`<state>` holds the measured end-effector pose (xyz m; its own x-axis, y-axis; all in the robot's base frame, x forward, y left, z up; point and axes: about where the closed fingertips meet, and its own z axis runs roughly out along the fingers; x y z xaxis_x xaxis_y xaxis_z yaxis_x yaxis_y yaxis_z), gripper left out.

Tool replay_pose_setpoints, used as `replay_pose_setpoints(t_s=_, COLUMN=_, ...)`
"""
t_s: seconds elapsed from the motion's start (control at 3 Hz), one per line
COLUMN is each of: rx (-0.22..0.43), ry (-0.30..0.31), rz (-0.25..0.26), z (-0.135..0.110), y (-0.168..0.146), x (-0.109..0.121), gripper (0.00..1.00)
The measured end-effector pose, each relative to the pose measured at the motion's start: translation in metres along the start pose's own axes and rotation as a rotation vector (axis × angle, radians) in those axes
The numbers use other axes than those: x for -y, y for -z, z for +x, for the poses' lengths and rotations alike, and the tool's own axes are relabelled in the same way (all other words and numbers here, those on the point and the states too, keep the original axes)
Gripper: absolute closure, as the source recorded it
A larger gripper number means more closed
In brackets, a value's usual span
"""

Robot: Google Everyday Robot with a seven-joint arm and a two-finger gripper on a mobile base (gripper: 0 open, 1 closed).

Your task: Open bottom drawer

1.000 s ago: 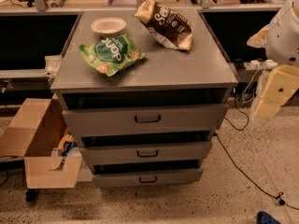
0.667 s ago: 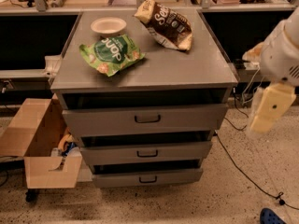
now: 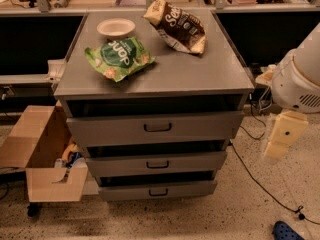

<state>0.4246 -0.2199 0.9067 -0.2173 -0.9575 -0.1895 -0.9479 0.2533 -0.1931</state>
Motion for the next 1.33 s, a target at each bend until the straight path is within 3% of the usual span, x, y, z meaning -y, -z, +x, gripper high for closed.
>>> replay_pose_setpoints(t_s=0.33, rx=-0.023, ry=0.032, rz=0.002, z=0.002, y=-0.02, x=-0.002, gripper=0.0)
replay_pose_setpoints(t_s=0.67, rx=-0.028, ry=0.096, rz=-0.013, z=-0.028, y=-0.022, x=-0.021, gripper=0.0)
replay_pose_setpoints(t_s=1.0, rx=-0.021, ry=0.119, rz=-0.042, z=-0.049, y=-0.029, x=-0.045, gripper=0.0)
replay_pose_setpoints(t_s=1.33, rx=-0.011, ry=0.176, rz=-0.129, z=-0.044, y=-0.108, x=-0.078, gripper=0.0)
